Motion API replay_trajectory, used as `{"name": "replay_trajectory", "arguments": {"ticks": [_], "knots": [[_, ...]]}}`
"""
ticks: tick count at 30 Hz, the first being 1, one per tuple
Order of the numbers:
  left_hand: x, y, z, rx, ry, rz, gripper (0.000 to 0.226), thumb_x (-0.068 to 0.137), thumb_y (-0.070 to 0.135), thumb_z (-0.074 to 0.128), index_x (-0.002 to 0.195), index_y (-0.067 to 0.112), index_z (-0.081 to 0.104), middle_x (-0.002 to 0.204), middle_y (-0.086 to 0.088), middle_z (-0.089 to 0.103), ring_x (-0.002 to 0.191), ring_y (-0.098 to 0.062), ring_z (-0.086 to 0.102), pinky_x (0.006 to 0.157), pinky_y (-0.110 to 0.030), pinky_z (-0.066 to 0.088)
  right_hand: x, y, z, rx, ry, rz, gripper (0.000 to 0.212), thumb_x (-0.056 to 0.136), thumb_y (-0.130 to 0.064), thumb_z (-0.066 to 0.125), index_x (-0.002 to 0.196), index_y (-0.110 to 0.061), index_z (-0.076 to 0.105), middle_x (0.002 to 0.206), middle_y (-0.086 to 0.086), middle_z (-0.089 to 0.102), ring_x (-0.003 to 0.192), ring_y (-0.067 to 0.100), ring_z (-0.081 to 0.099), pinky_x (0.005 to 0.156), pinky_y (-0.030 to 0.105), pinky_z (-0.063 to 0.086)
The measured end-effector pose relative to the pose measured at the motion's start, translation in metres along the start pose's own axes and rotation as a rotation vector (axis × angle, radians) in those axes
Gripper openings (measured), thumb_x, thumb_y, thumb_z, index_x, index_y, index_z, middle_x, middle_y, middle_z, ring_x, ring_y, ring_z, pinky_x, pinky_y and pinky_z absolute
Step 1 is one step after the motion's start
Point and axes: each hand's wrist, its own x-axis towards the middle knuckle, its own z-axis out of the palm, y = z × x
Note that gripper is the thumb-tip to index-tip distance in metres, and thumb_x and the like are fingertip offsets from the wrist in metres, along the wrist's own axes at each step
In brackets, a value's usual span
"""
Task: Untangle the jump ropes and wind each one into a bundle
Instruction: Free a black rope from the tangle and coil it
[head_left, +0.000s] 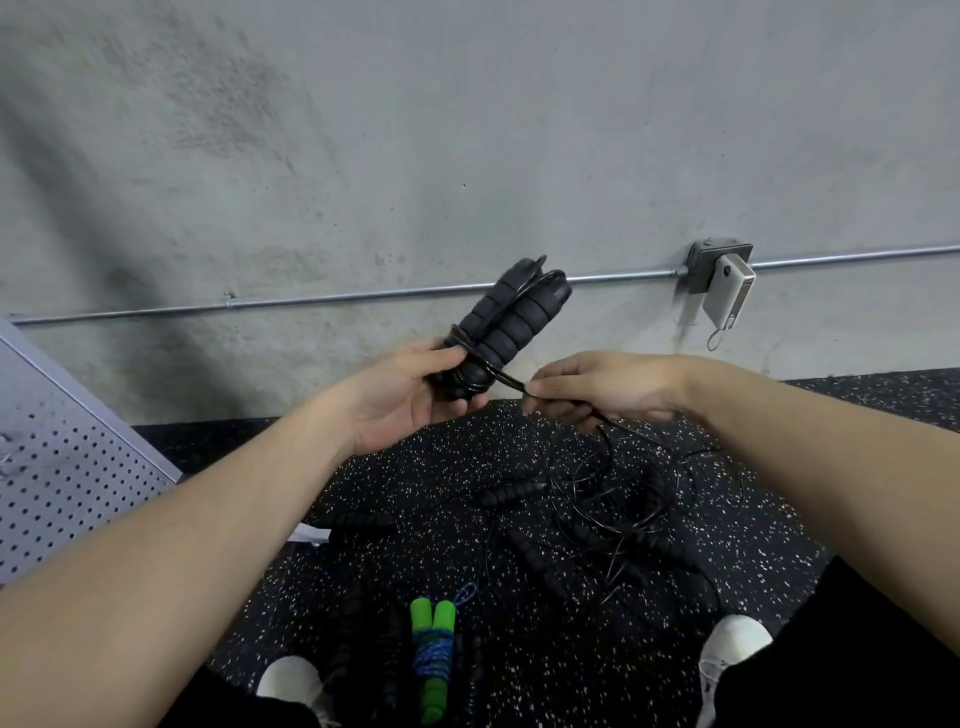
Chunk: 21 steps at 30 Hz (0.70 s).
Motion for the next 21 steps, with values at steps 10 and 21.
{"name": "replay_trajectory", "arguments": {"ticks": [10, 21], "knots": [[-0.005, 0.000, -0.005, 0.151, -0.158, -0.091, 0.027, 0.085, 0.016, 0.060, 0.111, 0.018, 0.051, 0.096, -0.013, 0.067, 0.054, -0.021, 0.054, 0.037, -0.017, 0.038, -0.001, 0.002, -0.009, -0.415, 0.147, -0.028, 0.021, 0.090, -0.052, 0.063, 0.100, -0.034, 0.066, 0.097, -0.015, 0.066, 0.087, 0.000, 0.060, 0.081, 0.018, 0.048], [0.004, -0.017, 0.008, 0.835, -0.219, -0.146, 0.025, 0.106, 0.017, 0.050, 0.126, 0.028, 0.060, 0.083, 0.002, 0.062, 0.055, -0.007, 0.049, 0.048, -0.018, 0.034, 0.010, 0.001, -0.013, -0.605, 0.285, 0.035, 0.033, 0.082, -0.054, 0.074, 0.074, -0.023, 0.069, 0.054, -0.017, 0.058, 0.050, -0.002, 0.048, 0.050, 0.013, 0.036]]}}
